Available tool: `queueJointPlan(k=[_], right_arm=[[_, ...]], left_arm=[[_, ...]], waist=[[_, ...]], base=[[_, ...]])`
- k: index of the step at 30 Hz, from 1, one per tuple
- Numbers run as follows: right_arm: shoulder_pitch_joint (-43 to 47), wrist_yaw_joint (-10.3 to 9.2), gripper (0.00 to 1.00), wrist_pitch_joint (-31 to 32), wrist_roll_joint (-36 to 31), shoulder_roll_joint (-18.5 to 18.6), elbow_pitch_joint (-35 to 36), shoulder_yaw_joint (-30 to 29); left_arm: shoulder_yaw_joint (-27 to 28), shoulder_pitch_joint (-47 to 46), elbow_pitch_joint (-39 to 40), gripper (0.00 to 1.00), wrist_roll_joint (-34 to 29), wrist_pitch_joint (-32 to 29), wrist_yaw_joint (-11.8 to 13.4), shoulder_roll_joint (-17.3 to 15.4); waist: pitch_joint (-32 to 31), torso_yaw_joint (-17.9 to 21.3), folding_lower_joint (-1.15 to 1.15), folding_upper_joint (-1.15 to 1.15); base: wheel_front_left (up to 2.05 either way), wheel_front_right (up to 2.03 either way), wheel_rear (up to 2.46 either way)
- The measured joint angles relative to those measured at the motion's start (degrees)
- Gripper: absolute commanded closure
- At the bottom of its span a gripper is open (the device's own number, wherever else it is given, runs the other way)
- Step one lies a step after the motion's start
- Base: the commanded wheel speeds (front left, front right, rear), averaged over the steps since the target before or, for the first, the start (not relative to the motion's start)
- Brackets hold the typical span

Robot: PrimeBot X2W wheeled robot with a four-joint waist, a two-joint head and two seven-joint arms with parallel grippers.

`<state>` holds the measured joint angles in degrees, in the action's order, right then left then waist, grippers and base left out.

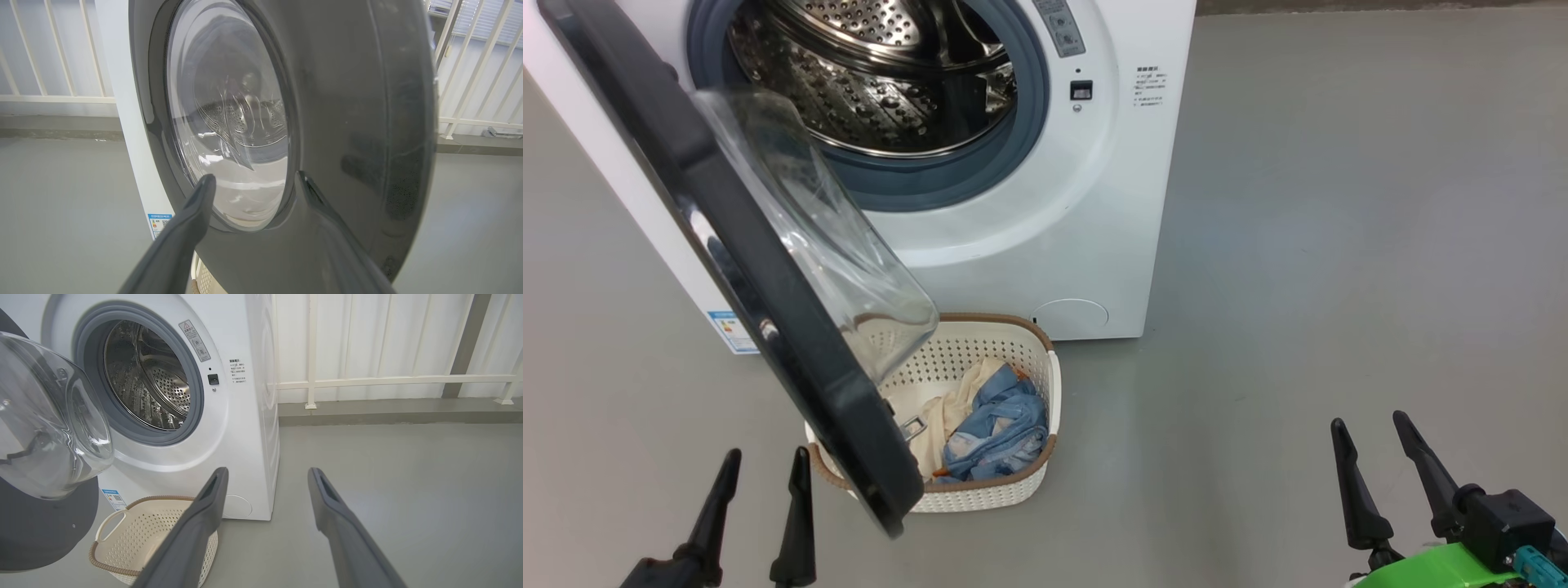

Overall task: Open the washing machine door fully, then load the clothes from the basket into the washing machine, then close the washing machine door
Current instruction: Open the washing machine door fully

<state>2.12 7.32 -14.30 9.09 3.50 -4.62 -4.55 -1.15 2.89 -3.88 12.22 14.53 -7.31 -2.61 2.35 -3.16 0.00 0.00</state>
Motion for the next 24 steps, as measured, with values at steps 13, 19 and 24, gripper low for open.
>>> queueJointPlan(k=[13, 19, 24], right_arm=[[-1.31, 0.00, 0.00, 0.00, -0.11, -0.46, -2.37, -0.41], [-1.31, 0.00, 0.00, 0.00, -0.12, -0.55, -2.78, -0.46], [-1.31, 0.00, 0.00, 0.00, -0.12, -0.59, -2.91, -0.56]], left_arm=[[-0.66, 0.15, -0.45, 0.00, 0.01, 0.00, 0.00, 0.02], [-0.65, 0.15, -0.46, 0.00, 0.01, 0.00, 0.00, 0.03], [-0.62, 0.15, -0.46, 0.00, 0.01, 0.00, 0.00, 0.04]], waist=[[0.14, -0.79, 0.00, 0.00], [0.07, -0.72, 0.00, 0.00], [0.05, -0.78, 0.00, 0.00]], base=[[0.00, 0.00, 0.00], [0.00, 0.00, 0.00], [0.00, 0.00, 0.00]])
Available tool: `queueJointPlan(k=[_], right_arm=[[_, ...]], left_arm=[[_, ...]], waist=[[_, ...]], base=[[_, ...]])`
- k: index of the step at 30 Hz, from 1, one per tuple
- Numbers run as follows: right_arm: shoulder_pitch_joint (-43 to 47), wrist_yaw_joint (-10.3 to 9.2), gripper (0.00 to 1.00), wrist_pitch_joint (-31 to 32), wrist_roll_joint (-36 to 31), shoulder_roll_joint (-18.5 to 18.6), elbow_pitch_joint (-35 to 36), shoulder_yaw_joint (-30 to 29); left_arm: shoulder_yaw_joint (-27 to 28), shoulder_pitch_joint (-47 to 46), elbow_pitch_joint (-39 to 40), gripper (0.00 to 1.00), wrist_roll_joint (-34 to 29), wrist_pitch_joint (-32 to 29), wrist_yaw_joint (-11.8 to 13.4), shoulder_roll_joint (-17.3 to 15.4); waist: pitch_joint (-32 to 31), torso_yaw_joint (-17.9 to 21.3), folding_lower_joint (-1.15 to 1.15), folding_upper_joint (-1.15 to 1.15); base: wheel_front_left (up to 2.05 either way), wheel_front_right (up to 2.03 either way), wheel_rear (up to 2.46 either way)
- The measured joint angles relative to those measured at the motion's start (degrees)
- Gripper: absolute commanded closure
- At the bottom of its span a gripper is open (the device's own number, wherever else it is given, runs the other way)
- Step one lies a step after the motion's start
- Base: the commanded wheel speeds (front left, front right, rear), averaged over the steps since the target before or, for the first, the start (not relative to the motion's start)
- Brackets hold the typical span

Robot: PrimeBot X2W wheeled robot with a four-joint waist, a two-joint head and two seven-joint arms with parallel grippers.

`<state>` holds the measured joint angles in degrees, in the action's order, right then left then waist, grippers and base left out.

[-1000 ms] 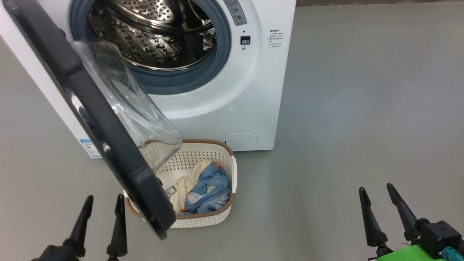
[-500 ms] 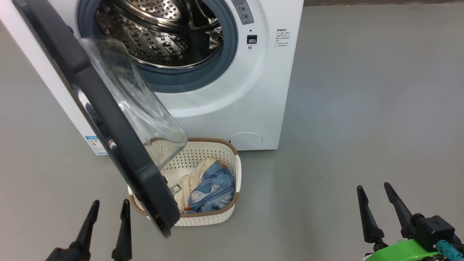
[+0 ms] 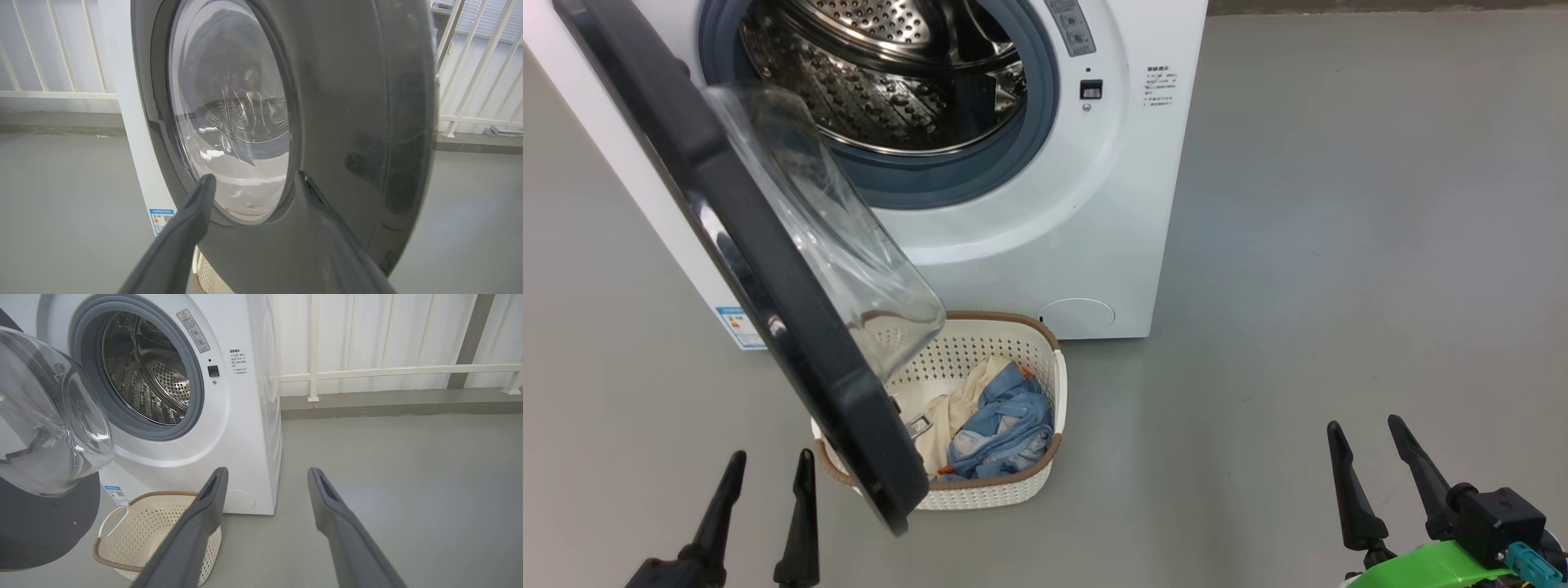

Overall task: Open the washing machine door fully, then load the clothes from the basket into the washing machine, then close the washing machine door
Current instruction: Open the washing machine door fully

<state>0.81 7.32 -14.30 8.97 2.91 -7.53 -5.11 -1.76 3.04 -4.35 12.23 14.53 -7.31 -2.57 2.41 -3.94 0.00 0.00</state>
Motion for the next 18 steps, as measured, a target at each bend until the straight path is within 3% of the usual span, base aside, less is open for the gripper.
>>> queueJointPlan(k=[18], right_arm=[[0.01, 0.00, 0.00, 0.00, -0.25, -0.20, -0.40, -0.15]], left_arm=[[0.49, -0.02, 0.07, 0.00, 0.00, 0.00, 0.00, 0.13]], waist=[[0.14, 0.09, 0.00, 0.00]], base=[[0.00, 0.00, 0.00]])
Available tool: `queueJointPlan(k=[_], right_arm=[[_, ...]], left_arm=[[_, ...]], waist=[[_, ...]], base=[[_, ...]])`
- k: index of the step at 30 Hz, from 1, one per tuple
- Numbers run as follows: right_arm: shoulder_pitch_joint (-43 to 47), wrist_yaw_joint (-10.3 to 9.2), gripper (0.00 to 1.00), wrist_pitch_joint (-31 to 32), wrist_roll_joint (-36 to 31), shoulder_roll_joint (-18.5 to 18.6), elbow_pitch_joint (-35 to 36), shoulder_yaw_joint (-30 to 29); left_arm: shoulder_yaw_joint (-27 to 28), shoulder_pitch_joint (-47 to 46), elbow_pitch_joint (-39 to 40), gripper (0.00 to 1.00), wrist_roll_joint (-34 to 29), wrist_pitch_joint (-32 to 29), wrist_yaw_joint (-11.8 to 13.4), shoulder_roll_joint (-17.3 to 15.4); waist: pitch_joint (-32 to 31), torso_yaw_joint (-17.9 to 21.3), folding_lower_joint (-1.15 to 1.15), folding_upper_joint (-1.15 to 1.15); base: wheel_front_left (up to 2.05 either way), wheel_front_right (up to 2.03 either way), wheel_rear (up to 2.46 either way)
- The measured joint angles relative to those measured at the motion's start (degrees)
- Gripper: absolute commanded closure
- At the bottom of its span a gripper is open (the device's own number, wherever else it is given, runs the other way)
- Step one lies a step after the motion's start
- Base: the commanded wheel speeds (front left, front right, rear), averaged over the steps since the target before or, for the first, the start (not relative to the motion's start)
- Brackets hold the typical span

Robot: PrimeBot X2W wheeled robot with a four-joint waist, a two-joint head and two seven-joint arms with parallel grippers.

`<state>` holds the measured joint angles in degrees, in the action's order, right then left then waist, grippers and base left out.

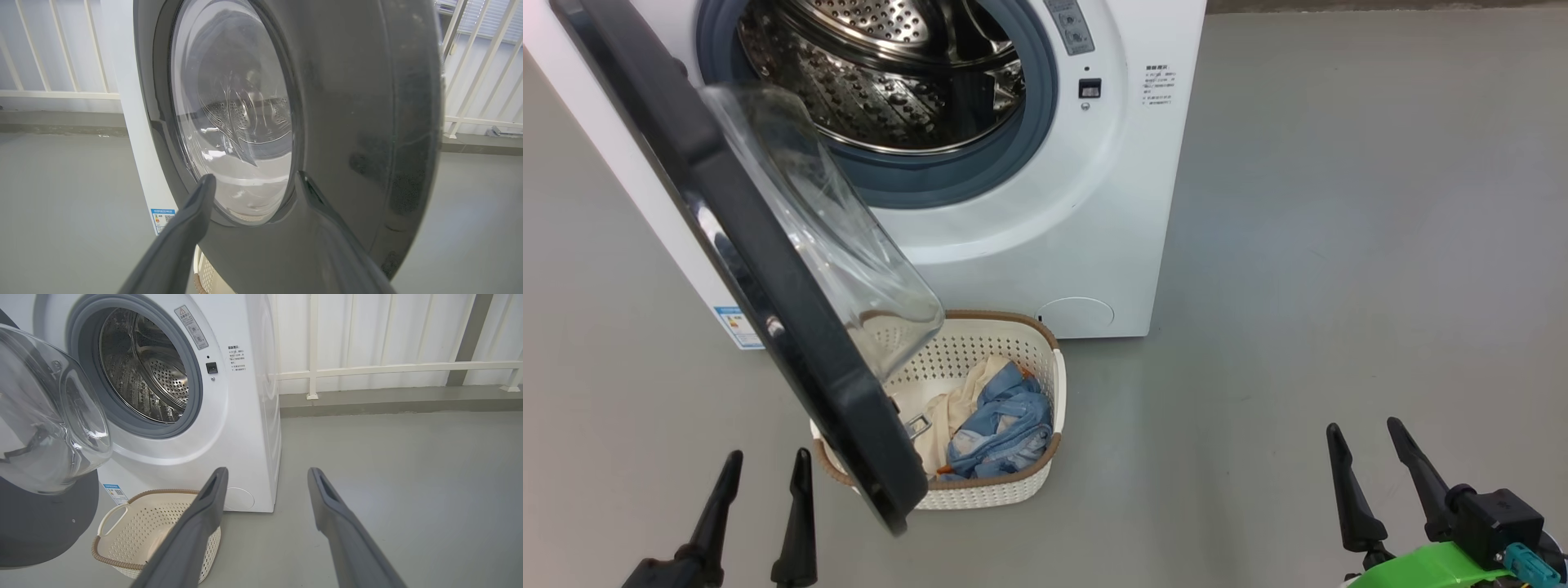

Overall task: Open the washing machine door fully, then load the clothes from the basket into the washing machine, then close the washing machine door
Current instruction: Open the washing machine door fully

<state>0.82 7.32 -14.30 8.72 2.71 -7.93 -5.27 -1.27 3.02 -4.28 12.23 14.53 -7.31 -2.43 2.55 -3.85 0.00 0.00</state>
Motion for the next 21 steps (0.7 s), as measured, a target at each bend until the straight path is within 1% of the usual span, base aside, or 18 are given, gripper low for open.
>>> queueJointPlan(k=[4, 5, 6, 7, 10, 13, 18, 21], right_arm=[[0.00, 0.00, 0.00, 0.00, 0.00, 0.00, 0.01, -0.18], [0.00, 0.00, 0.00, 0.00, 0.00, -0.01, 0.01, -0.20], [0.00, 0.00, 0.00, 0.00, 0.00, -0.01, 0.01, -0.22], [0.00, 0.00, 0.00, 0.00, 0.00, -0.01, 0.01, -0.23], [0.01, 0.00, 0.00, 0.00, 0.00, -0.02, 0.02, -0.24], [0.01, 0.00, 0.00, 0.00, 0.01, -0.03, 0.03, -0.30], [0.01, 0.00, 0.00, 0.00, 0.02, -0.05, 0.04, -0.32], [0.01, 0.00, 0.00, 0.00, 0.03, -0.08, 0.03, -0.23]], left_arm=[[-0.02, -0.01, 0.00, 0.00, 0.00, 0.00, 0.00, 0.03], [-0.02, -0.02, 0.00, 0.02, 0.00, 0.00, 0.00, 0.03], [-0.04, -0.02, -0.01, 0.73, 0.00, 0.00, 0.00, 0.03], [-0.07, -0.02, -0.01, 1.00, 0.00, 0.00, 0.00, 0.03], [-0.51, -0.02, 0.10, 1.00, 0.12, 0.00, 0.00, 0.09], [0.51, -0.06, 2.45, 1.00, 0.54, 0.00, 0.00, 0.27], [4.80, -1.24, 10.98, 1.00, 1.32, 0.01, 0.00, 0.26], [6.26, -3.37, 17.07, 1.00, 1.32, 0.02, 0.00, 0.25]], waist=[[0.04, -0.06, 0.00, 0.00], [0.04, -0.08, 0.00, 0.00], [0.05, -0.10, 0.00, 0.00], [0.04, -0.12, 0.00, 0.00], [0.04, -0.14, 0.00, 0.00], [0.03, -0.18, 0.00, 0.00], [-0.12, -0.19, 0.00, 0.00], [-0.24, -0.13, 0.00, 0.00]], base=[[0.00, 0.00, 0.00], [0.00, 0.00, 0.00], [0.00, 0.00, 0.00], [0.00, 0.00, 0.00], [0.00, 0.00, 0.00], [0.00, 0.00, 0.00], [0.00, 0.00, 0.00], [0.00, 0.00, 0.00]])
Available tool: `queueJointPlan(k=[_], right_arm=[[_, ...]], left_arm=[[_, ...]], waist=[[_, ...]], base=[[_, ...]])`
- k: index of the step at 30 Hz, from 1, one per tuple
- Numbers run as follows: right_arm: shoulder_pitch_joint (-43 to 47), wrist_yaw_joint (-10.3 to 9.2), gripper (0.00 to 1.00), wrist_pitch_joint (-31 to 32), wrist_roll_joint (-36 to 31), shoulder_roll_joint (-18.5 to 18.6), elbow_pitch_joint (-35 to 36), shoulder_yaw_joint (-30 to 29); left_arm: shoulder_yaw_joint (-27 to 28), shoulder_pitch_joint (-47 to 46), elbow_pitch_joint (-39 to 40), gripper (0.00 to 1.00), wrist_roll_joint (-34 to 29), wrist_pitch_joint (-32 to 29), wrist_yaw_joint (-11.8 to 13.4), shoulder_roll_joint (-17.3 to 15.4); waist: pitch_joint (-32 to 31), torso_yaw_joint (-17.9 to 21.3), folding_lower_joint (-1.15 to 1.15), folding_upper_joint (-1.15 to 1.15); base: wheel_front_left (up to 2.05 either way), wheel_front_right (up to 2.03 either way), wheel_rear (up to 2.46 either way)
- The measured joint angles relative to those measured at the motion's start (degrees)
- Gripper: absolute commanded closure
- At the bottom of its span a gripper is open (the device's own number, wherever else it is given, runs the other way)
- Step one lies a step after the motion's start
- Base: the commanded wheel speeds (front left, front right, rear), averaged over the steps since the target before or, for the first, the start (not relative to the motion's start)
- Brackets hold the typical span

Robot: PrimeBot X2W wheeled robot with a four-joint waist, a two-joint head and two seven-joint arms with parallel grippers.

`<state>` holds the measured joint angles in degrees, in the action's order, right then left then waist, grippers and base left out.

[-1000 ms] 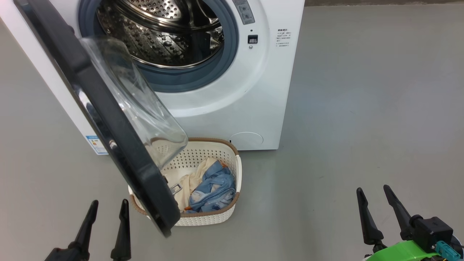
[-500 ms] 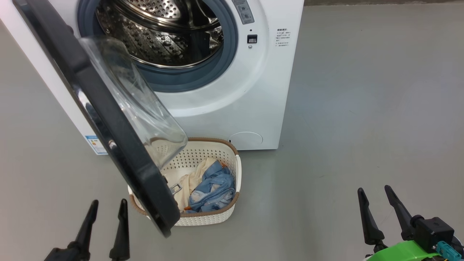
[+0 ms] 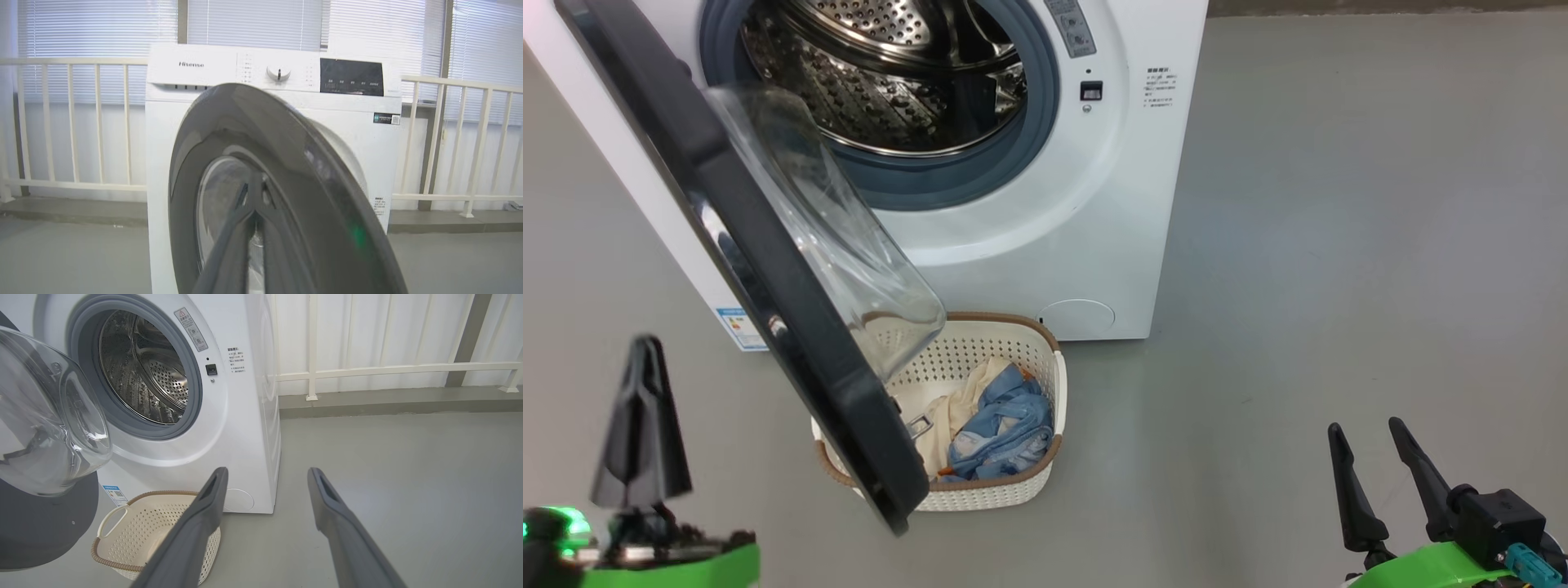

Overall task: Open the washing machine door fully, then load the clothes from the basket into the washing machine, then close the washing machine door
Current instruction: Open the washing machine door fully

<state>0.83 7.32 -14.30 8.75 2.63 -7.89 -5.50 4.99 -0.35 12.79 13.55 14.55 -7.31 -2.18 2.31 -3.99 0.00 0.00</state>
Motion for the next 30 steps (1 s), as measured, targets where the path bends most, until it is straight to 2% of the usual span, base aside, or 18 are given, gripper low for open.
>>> queueJointPlan(k=[5, 13, 21, 30], right_arm=[[0.01, 0.00, 0.00, 0.00, 0.44, -0.01, -0.03, 0.01], [0.02, 0.00, 0.00, 0.00, 0.60, -0.01, -0.22, 0.23], [0.03, 0.00, 0.00, 0.00, 0.93, -0.02, -0.22, 0.47], [0.02, 0.00, 0.00, 0.00, 1.01, -0.02, -0.23, 0.71]], left_arm=[[-3.59, -2.38, 8.56, 1.00, -0.29, 0.19, 0.00, -0.01], [-17.57, -4.86, 16.00, 1.00, -0.29, 0.24, 0.00, -2.67], [-30.26, -4.96, 14.54, 1.00, -0.27, 0.24, 0.00, -4.22], [-37.77, -3.26, 6.71, 1.00, 0.30, 0.23, 0.00, -5.26]], waist=[[-0.22, 0.09, 0.00, 0.00], [-0.49, 0.24, 0.00, 0.00], [-0.09, 0.28, 0.00, 0.00], [0.45, 0.28, 0.00, 0.00]], base=[[0.00, 0.00, 0.00], [0.00, 0.00, 0.00], [0.00, 0.00, 0.00], [0.00, 0.00, 0.00]])
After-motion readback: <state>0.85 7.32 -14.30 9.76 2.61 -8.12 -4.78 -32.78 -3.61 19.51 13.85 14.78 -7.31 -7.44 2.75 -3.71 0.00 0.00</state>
